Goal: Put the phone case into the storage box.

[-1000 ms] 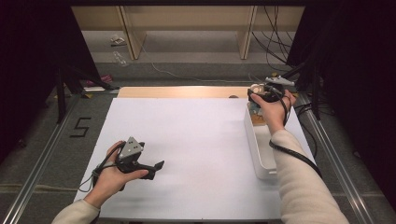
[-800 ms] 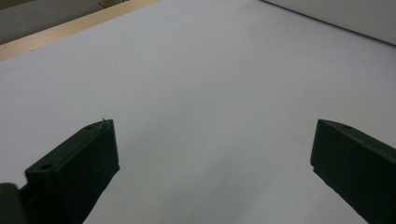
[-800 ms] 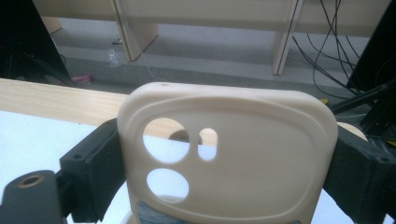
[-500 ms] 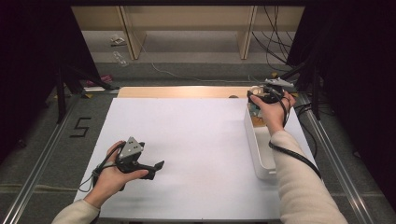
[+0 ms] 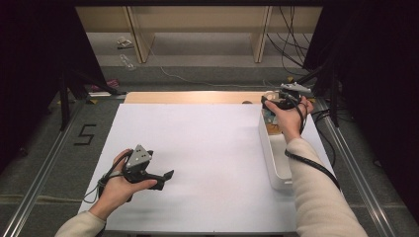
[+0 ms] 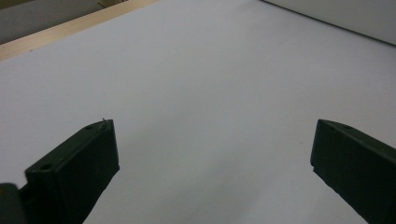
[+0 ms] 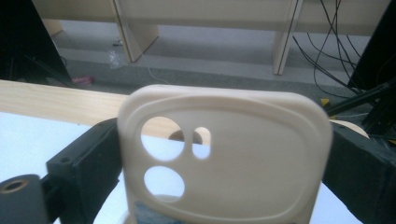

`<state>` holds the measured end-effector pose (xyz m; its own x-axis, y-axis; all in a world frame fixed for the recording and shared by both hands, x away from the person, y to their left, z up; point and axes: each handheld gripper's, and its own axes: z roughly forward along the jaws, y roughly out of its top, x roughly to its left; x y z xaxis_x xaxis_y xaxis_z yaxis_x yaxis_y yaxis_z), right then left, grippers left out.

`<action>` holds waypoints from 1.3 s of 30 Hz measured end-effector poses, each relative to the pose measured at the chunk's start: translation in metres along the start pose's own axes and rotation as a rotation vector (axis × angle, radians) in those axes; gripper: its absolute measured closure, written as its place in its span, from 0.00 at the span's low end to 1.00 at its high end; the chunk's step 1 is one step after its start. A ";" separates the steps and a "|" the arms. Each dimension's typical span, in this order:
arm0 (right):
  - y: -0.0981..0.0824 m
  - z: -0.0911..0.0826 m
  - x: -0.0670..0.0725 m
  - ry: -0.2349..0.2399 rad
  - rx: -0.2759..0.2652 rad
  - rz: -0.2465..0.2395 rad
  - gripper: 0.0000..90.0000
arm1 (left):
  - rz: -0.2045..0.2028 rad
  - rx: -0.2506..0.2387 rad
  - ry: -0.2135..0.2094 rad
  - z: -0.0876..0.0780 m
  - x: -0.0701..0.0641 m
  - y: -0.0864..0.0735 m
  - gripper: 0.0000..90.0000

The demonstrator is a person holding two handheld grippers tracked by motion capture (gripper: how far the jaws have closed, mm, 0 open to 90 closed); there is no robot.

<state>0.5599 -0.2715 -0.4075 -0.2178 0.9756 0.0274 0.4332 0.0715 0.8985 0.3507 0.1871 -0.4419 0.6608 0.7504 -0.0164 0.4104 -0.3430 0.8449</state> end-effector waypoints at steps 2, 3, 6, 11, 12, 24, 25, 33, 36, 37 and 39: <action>0.001 0.000 0.000 -0.004 -0.005 0.005 0.04 | 0.000 0.000 -0.001 0.000 0.000 0.000 0.01; 0.001 -0.001 -0.001 -0.008 -0.006 0.006 0.03 | -0.001 0.000 -0.001 0.000 0.000 0.000 0.01; 0.002 -0.003 -0.002 -0.020 -0.014 0.013 0.02 | 0.000 0.000 0.002 0.000 0.000 0.000 0.01; 0.005 -0.006 -0.003 -0.028 -0.030 0.016 0.01 | 0.001 0.000 0.001 0.000 0.000 0.000 0.01; 0.005 -0.006 -0.004 -0.029 -0.032 0.018 0.01 | 0.001 0.000 0.001 0.000 0.000 0.000 0.01; 0.010 -0.013 -0.006 -0.076 -0.071 0.028 0.02 | 0.001 0.001 0.000 0.000 0.000 0.000 0.01; 0.010 -0.014 -0.006 -0.076 -0.075 0.029 0.02 | 0.001 0.001 0.000 0.000 0.000 0.000 0.01; 0.010 -0.019 -0.005 -0.093 -0.071 0.024 0.04 | 0.001 0.000 0.002 0.000 0.000 0.000 0.01; 0.009 -0.022 -0.004 -0.092 -0.064 0.032 0.06 | 0.000 0.001 0.001 0.000 0.000 0.000 0.01; 0.008 -0.023 -0.003 -0.096 -0.059 0.036 0.06 | 0.001 0.001 0.001 0.000 0.000 0.000 0.01; 0.007 -0.026 -0.002 -0.097 -0.057 0.047 0.07 | 0.001 0.001 0.002 0.000 0.000 0.000 0.01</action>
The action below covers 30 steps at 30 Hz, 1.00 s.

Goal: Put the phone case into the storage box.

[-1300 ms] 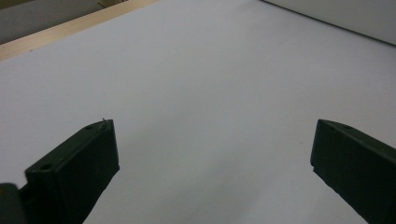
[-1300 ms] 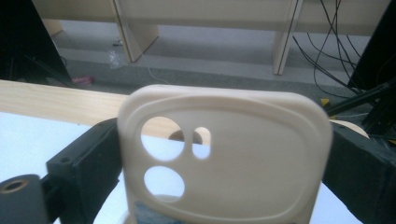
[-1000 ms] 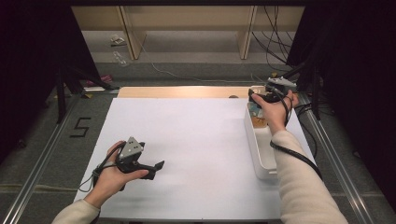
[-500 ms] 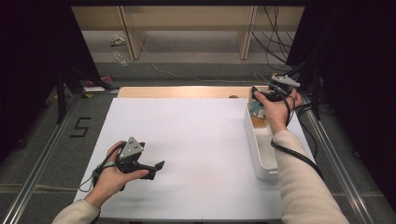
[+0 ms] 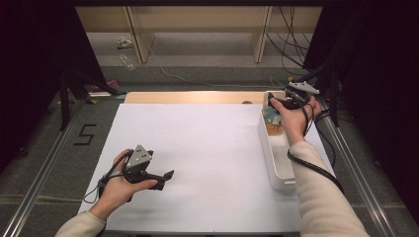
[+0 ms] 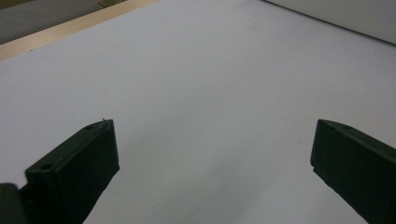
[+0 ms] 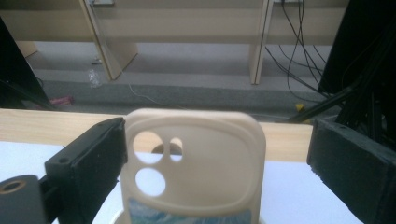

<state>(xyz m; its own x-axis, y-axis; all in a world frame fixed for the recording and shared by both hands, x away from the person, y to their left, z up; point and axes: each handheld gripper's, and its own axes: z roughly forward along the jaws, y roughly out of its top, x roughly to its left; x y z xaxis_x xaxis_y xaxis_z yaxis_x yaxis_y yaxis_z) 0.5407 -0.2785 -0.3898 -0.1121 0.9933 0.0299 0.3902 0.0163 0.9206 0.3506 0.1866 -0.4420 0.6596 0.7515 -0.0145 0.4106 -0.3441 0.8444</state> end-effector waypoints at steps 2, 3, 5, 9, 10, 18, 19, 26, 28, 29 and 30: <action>-0.001 -0.004 0.001 0.005 0.002 0.006 0.07 | 0.000 -0.001 0.001 0.000 0.000 0.000 0.01; -0.002 -0.006 0.001 0.006 0.002 0.007 0.07 | 0.000 -0.001 0.000 0.000 0.000 0.000 0.01; -0.003 -0.010 0.003 0.005 0.006 0.001 0.08 | -0.001 -0.002 -0.001 0.000 0.000 0.000 0.01; -0.006 -0.019 0.005 0.020 0.005 -0.008 0.08 | -0.001 -0.001 0.002 0.000 0.000 0.000 0.01; -0.006 -0.021 0.005 0.024 0.008 -0.007 0.08 | -0.001 -0.001 0.002 0.000 0.000 0.000 0.01; -0.011 -0.035 0.008 0.086 0.008 0.001 0.09 | -0.002 0.000 0.002 0.000 0.000 0.000 0.01; -0.011 -0.037 0.008 0.091 0.008 -0.003 0.09 | -0.004 -0.001 0.001 0.000 0.000 0.000 0.01; -0.016 -0.048 0.010 0.115 0.008 -0.026 0.10 | -0.004 -0.001 0.004 0.000 0.000 0.000 0.01; -0.018 -0.052 0.012 0.123 0.010 -0.034 0.11 | -0.004 -0.001 0.004 0.000 0.000 0.000 0.01; -0.019 -0.053 0.012 0.125 0.009 -0.039 0.11 | -0.004 -0.001 0.004 0.000 0.000 0.000 0.01; -0.020 -0.055 0.012 0.129 0.009 -0.045 0.11 | -0.004 -0.001 0.004 0.000 0.000 0.000 0.01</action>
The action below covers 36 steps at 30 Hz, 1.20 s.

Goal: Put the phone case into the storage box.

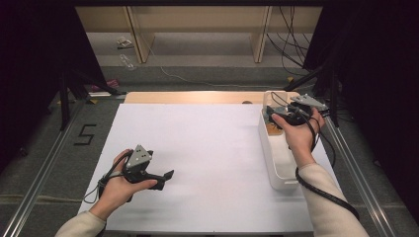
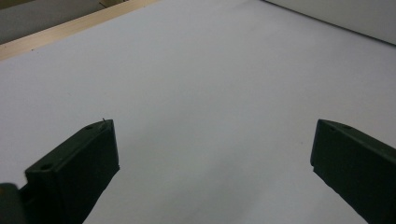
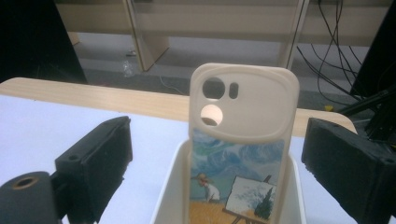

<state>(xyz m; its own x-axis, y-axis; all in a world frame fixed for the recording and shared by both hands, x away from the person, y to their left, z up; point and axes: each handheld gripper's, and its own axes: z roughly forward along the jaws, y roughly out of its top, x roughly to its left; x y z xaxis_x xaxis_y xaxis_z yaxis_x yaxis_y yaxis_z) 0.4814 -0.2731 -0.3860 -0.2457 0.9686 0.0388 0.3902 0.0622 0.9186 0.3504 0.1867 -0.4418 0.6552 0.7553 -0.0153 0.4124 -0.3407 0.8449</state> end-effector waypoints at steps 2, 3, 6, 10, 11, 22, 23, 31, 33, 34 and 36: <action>-0.002 -0.003 0.001 0.005 0.000 -0.006 0.11 | 0.000 0.000 0.000 0.000 0.000 0.000 0.01; -0.003 -0.005 0.002 0.009 0.001 -0.010 0.11 | 0.000 0.000 0.000 0.000 0.000 0.000 0.01; -0.006 -0.009 0.004 0.022 0.002 -0.024 0.12 | -0.002 0.000 0.000 0.000 0.000 0.000 0.01; -0.010 -0.015 0.007 0.039 0.003 -0.037 0.12 | -0.002 0.001 -0.002 0.000 0.000 0.000 0.01; -0.010 -0.016 0.007 0.044 0.001 -0.041 0.12 | -0.002 0.001 -0.001 0.000 0.000 0.000 0.01; -0.016 -0.030 0.015 0.105 -0.005 -0.065 0.13 | -0.002 0.000 0.001 0.000 0.000 0.000 0.01; -0.016 -0.031 0.016 0.112 -0.005 -0.065 0.13 | -0.003 0.001 -0.001 0.000 0.000 0.000 0.01; -0.019 -0.040 0.020 0.159 -0.011 -0.074 0.14 | -0.002 0.001 0.000 0.000 0.000 0.000 0.01; -0.020 -0.042 0.020 0.174 -0.009 -0.079 0.14 | -0.002 0.001 0.000 0.000 0.000 0.000 0.01; -0.021 -0.043 0.021 0.180 -0.007 -0.081 0.14 | -0.001 0.001 0.001 0.000 0.000 0.000 0.01; -0.022 -0.045 0.021 0.190 -0.006 -0.084 0.14 | -0.001 0.002 0.001 0.000 0.000 0.000 0.01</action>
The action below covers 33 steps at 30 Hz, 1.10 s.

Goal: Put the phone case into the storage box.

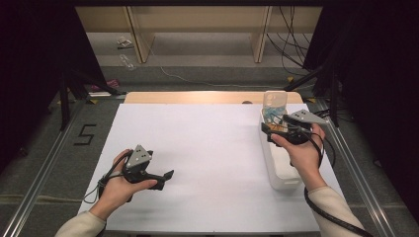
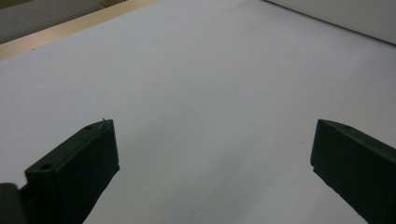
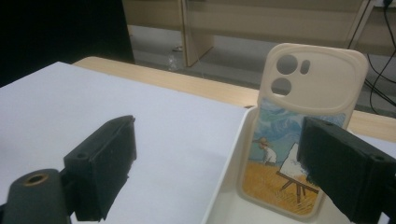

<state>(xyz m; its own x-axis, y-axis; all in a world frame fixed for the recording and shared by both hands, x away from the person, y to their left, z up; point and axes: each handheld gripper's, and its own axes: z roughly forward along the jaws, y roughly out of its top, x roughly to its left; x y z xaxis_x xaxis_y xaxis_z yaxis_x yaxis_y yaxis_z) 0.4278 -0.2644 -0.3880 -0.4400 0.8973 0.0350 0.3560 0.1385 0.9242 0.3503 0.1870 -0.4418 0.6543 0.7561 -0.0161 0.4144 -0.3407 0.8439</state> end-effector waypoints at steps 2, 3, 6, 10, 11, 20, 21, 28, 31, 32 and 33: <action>-0.001 -0.002 0.002 0.009 0.003 -0.011 0.14 | -0.001 0.000 0.000 0.000 0.000 0.000 0.01; -0.002 -0.003 0.002 0.015 0.001 -0.013 0.14 | 0.000 -0.001 0.000 0.000 0.000 0.000 0.01; -0.001 -0.006 0.005 0.028 -0.009 -0.017 0.14 | 0.000 -0.001 0.001 0.000 0.000 0.000 0.01; -0.002 -0.009 0.007 0.045 -0.011 -0.020 0.14 | 0.001 -0.001 0.001 0.000 0.000 0.000 0.01; -0.003 -0.010 0.008 0.050 -0.006 -0.025 0.14 | 0.001 -0.001 0.001 0.000 0.000 0.000 0.01; -0.007 -0.015 0.012 0.084 -0.002 -0.036 0.15 | -0.001 -0.001 0.001 0.000 0.000 0.000 0.01; -0.007 -0.016 0.012 0.084 -0.003 -0.034 0.15 | -0.001 -0.002 0.001 0.000 0.000 0.000 0.01; -0.011 -0.020 0.014 0.113 -0.003 -0.041 0.16 | -0.002 -0.003 0.001 -0.001 0.000 0.000 0.01; -0.012 -0.023 0.014 0.125 -0.003 -0.045 0.16 | -0.003 -0.005 0.001 -0.001 0.000 0.000 0.01; -0.012 -0.024 0.014 0.131 -0.005 -0.046 0.16 | -0.003 -0.005 0.000 -0.001 0.000 0.000 0.01; -0.013 -0.025 0.015 0.136 -0.003 -0.043 0.16 | -0.002 -0.005 -0.001 -0.001 0.000 0.000 0.01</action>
<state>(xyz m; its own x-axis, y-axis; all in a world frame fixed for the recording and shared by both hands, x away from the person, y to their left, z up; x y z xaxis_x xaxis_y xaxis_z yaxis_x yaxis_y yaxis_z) 0.3960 -0.2633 -0.3897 -0.5622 0.8257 0.0463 0.3323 0.1744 0.9269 0.3496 0.1876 -0.4410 0.6539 0.7563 -0.0188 0.4129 -0.3360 0.8465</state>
